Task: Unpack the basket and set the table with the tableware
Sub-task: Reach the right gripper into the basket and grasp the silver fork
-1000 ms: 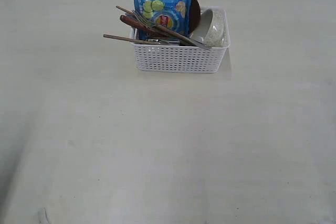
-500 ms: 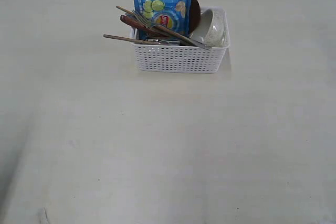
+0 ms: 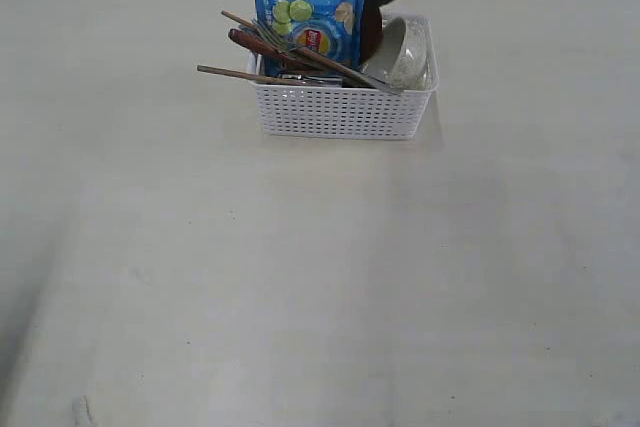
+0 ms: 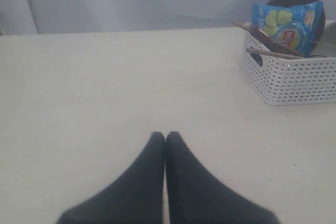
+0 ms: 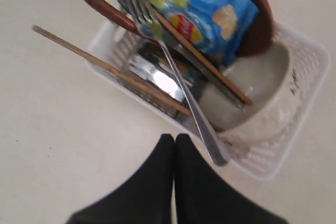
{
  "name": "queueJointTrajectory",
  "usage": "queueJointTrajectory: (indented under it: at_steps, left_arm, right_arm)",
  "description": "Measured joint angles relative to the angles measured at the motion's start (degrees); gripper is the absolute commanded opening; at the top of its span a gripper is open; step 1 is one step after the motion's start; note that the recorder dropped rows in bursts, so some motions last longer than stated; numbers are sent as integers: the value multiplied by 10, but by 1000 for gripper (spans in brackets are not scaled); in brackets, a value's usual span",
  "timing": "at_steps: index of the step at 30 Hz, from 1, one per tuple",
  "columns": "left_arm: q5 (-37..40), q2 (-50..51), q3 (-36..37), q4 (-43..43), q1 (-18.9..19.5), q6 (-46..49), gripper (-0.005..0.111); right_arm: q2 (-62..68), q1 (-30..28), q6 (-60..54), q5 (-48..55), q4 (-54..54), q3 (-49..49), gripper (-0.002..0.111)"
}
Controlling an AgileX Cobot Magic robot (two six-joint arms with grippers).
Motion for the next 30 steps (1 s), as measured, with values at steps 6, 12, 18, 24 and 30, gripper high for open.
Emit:
queueJointTrajectory:
  at_steps: [6,12,18,24,30]
  left_arm:
    - [0,0,0,0,0,0,0]
    - [0,0,0,0,0,0,0]
    - [0,0,0,0,0,0,0]
    - [0,0,0,0,0,0,0]
    - [0,0,0,0,0,0,0]
  right_arm:
    - [74,38,-44,35,7,-102,1]
    - [199,37,-61,182,-14,-262,29]
    - [286,28,-108,202,-24,-371,48]
    - [315,7,-130,207,-20,-388,48]
    - [338,-24,-165,207,52,-388,48]
